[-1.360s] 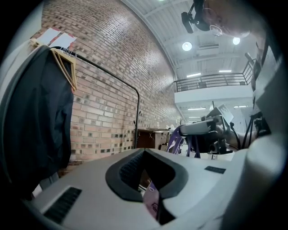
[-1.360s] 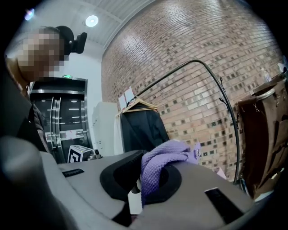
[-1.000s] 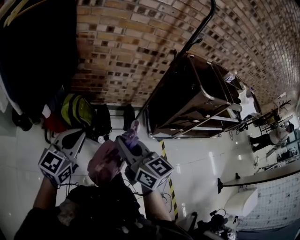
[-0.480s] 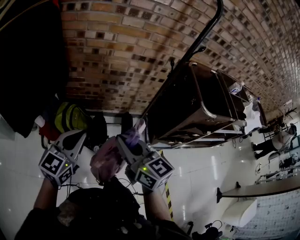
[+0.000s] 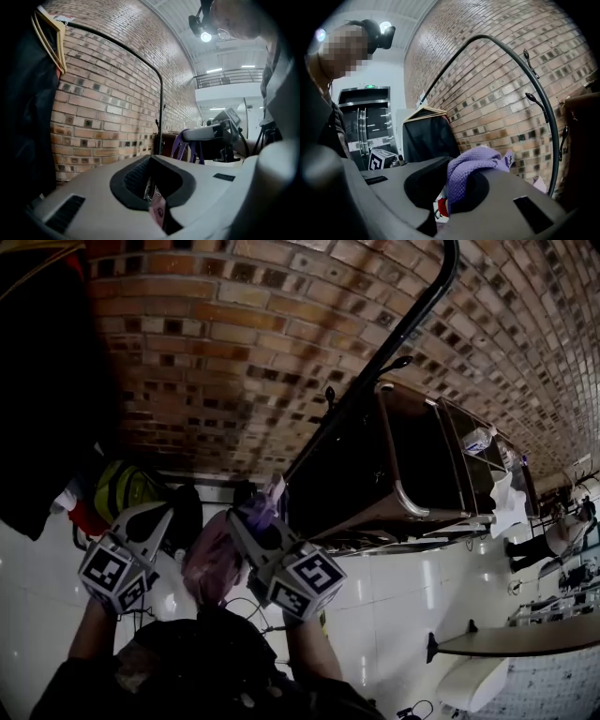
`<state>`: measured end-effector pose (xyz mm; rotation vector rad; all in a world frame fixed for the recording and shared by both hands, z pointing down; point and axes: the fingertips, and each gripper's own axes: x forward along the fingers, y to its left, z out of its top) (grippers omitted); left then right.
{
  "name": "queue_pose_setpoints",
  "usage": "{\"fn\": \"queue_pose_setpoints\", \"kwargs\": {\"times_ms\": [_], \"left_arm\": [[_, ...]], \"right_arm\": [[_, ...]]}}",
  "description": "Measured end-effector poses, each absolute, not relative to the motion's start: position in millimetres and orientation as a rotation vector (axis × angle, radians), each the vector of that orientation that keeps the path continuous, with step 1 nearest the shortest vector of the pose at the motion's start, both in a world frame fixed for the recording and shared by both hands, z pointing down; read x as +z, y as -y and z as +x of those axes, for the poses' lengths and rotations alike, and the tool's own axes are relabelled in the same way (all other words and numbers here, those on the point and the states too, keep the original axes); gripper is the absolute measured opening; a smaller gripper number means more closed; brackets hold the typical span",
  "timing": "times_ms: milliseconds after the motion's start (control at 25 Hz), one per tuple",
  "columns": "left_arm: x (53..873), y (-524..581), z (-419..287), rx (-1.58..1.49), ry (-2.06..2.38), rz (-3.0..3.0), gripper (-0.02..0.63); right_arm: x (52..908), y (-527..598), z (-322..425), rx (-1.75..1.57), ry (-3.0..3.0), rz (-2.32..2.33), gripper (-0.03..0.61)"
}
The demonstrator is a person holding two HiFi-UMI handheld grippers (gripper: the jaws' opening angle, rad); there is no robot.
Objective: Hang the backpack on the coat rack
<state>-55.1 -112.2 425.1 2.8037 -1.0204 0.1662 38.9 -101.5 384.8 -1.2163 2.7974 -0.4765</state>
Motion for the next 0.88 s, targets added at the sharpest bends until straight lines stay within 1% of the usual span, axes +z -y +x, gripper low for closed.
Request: {"fn": "queue_pose_setpoints", "kwargs": {"times_ms": [400,880], "left_arm": [[423.7,156.4,-2.6,0.166,1.071,2.788,0.031],[410.3,183.1,31.6,0.155,1.004,2.837,0.031]], "right_arm": [[376.4,151.9,72.0,-0.47,-2.901,-1.077,0.015],[359.1,182.1,94.5,-0.427,-2.9,-1.089,0.015]]}}
